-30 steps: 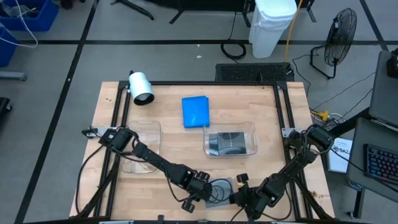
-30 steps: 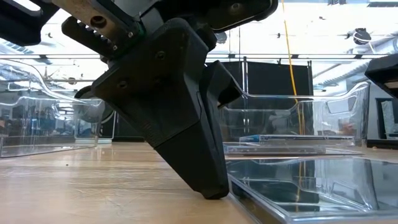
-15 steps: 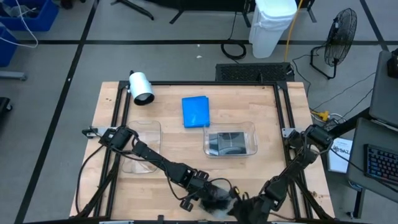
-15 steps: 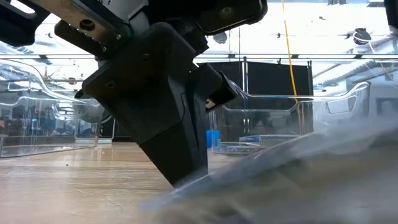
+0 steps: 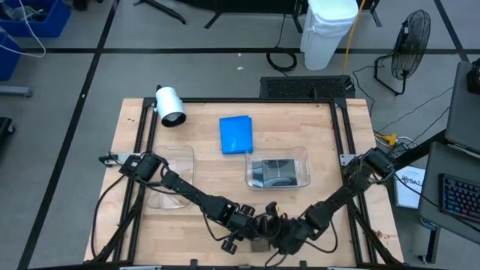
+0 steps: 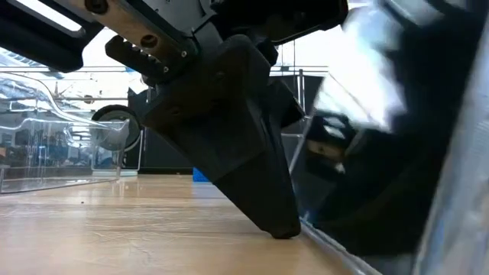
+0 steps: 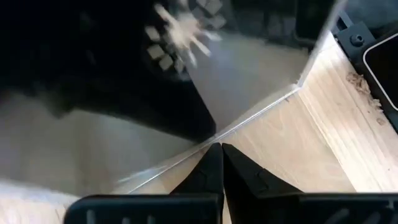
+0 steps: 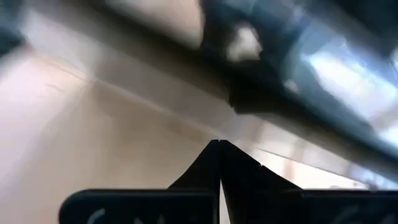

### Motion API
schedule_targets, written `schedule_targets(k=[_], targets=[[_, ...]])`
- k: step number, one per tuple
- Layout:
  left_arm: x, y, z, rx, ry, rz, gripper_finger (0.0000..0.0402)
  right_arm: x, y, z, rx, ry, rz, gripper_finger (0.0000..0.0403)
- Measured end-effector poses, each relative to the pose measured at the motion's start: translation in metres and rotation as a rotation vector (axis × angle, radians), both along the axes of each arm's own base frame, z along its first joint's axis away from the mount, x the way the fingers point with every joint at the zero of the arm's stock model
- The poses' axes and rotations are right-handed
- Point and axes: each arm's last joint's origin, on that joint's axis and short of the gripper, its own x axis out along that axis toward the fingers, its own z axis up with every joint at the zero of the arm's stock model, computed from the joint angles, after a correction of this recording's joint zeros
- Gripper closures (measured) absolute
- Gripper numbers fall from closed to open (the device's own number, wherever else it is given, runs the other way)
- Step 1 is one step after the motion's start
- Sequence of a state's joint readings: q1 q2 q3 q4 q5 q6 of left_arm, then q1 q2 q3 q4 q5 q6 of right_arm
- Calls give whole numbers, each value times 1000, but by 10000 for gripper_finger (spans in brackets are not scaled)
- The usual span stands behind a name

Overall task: Pick & place jewel cases by type
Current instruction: Put the black CD case into the right transparent bin

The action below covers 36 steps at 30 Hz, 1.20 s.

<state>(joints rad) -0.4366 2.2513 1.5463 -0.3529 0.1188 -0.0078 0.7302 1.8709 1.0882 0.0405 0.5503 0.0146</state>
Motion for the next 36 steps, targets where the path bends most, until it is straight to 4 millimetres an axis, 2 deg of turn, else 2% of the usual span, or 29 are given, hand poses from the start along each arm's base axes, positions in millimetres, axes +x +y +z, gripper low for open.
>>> schedule_targets(k=[4,16,20,27,32,36], targets=[[0,0,0,1,1,-3,392,3,2,6,61,-12,35,403],[-1,0,0,-2,9,-6,397,9,6,16,56,-44,96,371],[-1,0,-1,-2,10,-6,386,11,8,21,55,-56,110,360],[-1,0,-1,-3,11,-5,397,11,9,22,43,-59,123,342],[-1,0,-1,-4,12,-5,382,11,9,23,34,-62,131,337],[-1,0,0,-4,8,-8,388,11,9,23,23,-64,139,336]])
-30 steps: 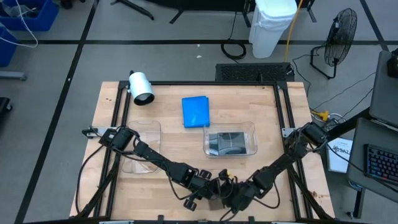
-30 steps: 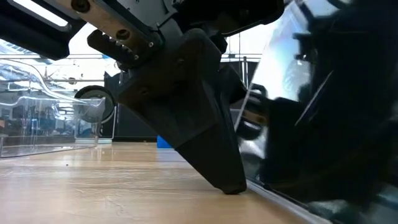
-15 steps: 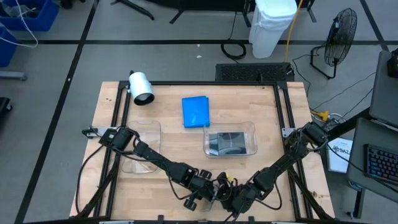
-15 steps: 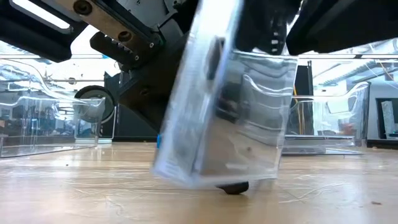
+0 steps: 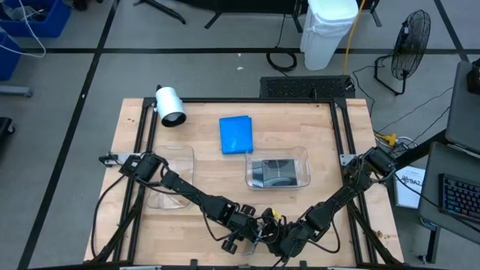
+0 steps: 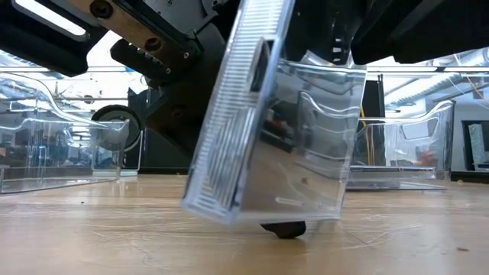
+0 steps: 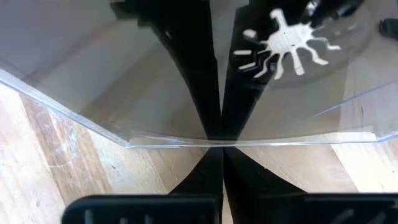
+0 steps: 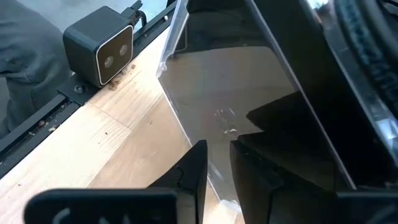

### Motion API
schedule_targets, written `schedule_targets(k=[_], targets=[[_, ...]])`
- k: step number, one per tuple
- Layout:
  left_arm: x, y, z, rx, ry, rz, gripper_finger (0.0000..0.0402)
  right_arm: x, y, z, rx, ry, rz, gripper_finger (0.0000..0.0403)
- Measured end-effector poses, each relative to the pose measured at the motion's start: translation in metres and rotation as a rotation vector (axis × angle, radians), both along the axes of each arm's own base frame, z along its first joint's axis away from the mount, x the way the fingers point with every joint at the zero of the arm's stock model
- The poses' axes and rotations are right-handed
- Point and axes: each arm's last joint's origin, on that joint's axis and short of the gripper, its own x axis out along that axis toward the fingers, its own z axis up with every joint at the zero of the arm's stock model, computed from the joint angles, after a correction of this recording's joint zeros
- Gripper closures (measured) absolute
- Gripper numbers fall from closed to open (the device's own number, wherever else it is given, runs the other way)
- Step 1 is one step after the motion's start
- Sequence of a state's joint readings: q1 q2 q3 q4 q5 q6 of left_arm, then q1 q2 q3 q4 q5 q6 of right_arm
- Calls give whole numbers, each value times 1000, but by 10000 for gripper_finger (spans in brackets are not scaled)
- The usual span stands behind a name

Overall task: Pick & place jewel cases by type
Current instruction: Put the black CD case into the right transparent bin

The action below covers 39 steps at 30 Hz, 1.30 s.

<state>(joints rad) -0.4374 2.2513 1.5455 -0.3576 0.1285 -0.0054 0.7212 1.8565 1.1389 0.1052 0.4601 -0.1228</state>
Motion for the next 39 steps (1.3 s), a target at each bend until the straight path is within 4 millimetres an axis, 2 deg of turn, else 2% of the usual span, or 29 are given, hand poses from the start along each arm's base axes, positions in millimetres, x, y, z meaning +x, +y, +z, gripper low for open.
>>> schedule_targets(k=[6,10,15,26,31,39], targets=[[3,-1,5,-14,-44,-9,390,2,-2,0,-19,-8,4,339],[1,-3,11,11,-76,-27,397,2,-1,4,-31,-30,20,360],[-3,-6,27,52,-130,-60,398,2,-6,18,-16,-64,16,398],[-7,0,68,70,-230,-89,399,6,-26,53,0,-130,46,402],[-11,15,92,79,-239,-81,400,7,-43,72,-7,-154,37,402],[-20,56,133,112,-233,-6,400,2,-84,110,35,-181,-14,402]])
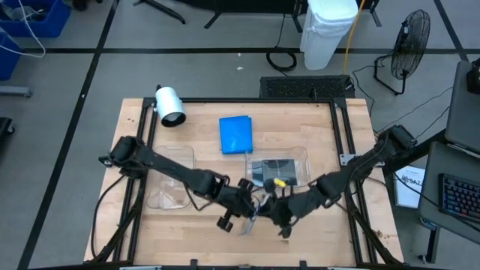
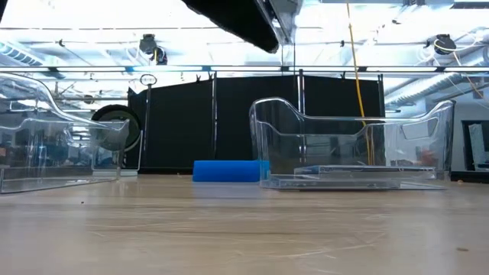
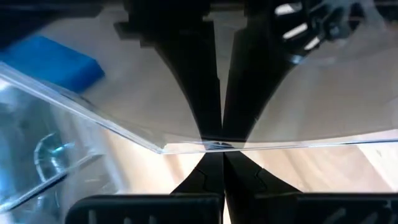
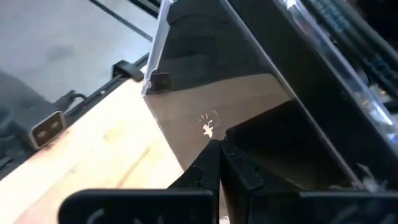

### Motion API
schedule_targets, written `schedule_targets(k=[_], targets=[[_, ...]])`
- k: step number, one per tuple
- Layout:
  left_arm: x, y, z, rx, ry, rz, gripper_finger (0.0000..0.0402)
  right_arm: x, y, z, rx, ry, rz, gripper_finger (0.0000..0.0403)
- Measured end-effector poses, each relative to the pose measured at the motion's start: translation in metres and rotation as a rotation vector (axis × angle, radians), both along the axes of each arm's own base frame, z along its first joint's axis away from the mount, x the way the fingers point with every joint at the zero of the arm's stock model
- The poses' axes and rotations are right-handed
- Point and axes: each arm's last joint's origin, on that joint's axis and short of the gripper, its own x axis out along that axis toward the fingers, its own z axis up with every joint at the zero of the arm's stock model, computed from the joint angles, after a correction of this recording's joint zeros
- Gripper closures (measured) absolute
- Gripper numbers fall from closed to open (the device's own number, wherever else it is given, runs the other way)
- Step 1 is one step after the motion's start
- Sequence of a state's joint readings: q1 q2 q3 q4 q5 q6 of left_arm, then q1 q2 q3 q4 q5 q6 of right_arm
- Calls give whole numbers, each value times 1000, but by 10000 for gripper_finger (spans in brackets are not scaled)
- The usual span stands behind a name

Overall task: Pick & place jewel cases by type
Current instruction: Put the black CD case into the right transparent bin

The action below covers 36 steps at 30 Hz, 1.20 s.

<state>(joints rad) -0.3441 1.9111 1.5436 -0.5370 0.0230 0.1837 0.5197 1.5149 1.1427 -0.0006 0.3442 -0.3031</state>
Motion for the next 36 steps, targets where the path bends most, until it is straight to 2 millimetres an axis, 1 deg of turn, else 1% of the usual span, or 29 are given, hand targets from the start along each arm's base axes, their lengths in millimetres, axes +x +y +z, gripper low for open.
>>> schedule_targets(k=[3,7,12,15,18,22,27,30,33,36], targets=[[0,17,14,4,-31,19,400,-3,-16,12,6,-6,-36,403],[3,45,24,-19,-54,40,400,-11,-39,24,11,10,-96,403],[12,82,28,-33,-97,75,400,-22,-66,34,25,57,-182,403],[17,107,29,-46,-114,119,400,-27,-82,36,14,93,-241,403],[20,125,30,-55,-141,154,400,-29,-95,36,16,128,-294,403],[21,139,32,-80,-155,171,401,-30,-111,27,13,179,-343,403],[25,147,25,-90,-135,205,401,-31,-126,14,48,235,-352,403],[31,154,13,-93,-121,226,400,-33,-136,5,54,265,-387,403],[39,160,-3,-102,-96,247,401,-34,-146,-7,48,297,-427,403],[43,167,-13,-115,-78,265,399,-36,-156,-16,51,315,-468,403]])
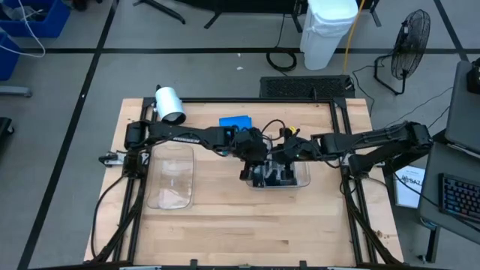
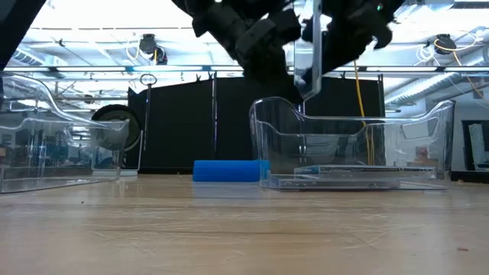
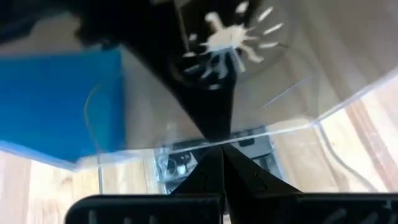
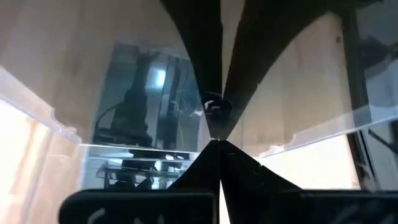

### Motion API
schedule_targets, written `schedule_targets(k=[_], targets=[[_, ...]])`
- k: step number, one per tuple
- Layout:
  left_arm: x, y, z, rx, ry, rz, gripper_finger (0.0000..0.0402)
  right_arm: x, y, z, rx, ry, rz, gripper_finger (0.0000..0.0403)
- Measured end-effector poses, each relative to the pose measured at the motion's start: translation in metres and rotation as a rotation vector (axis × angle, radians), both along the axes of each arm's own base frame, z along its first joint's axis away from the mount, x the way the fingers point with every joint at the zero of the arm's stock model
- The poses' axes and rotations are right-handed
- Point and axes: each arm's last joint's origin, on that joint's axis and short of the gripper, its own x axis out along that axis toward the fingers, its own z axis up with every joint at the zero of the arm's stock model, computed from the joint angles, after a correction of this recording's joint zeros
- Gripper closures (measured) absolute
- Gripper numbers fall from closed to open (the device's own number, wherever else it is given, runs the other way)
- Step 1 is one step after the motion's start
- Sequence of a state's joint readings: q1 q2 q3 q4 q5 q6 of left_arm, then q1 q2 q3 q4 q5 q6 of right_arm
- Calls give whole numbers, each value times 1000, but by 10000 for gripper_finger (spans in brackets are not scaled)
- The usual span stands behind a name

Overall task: Pick & place jewel cases by type
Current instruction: Put the black CD case into the right transparent bin, then put the blue CD case into the left transparent bin

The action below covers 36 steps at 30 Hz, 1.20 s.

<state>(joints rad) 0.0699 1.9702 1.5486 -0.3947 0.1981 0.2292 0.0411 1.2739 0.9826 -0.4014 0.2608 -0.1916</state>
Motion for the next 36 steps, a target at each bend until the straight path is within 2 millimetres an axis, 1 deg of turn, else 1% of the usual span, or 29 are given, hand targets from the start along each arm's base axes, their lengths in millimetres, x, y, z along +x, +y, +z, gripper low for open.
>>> schedule_targets(k=[4,9,11,14,18,22,25,29,32,35,36], targets=[[2,5,-8,-15,24,26,400,-5,-11,-19,14,42,-59,403],[3,3,-9,-16,18,36,394,-13,-19,-40,42,93,-88,403],[3,1,-9,-19,20,38,393,-16,-19,-45,65,104,-97,403],[4,-5,-7,-5,10,13,395,-19,-16,-45,90,96,-88,403],[4,-18,2,38,-46,-56,397,-24,-11,-34,94,43,-71,403],[-1,-29,15,73,-71,-84,393,-37,-9,-17,115,-25,-80,403],[-10,-37,26,95,-62,-89,398,-52,-9,0,122,-103,-96,403],[-22,-54,50,117,-116,-144,394,-73,-11,22,104,-229,-123,403],[-34,-66,68,130,-153,-203,398,-88,-10,39,113,-349,-112,403],[-48,-71,86,111,-214,-249,397,-102,-10,52,135,-447,-113,403],[-53,-71,86,109,-229,-253,398,-106,-10,56,140,-478,-112,403]])
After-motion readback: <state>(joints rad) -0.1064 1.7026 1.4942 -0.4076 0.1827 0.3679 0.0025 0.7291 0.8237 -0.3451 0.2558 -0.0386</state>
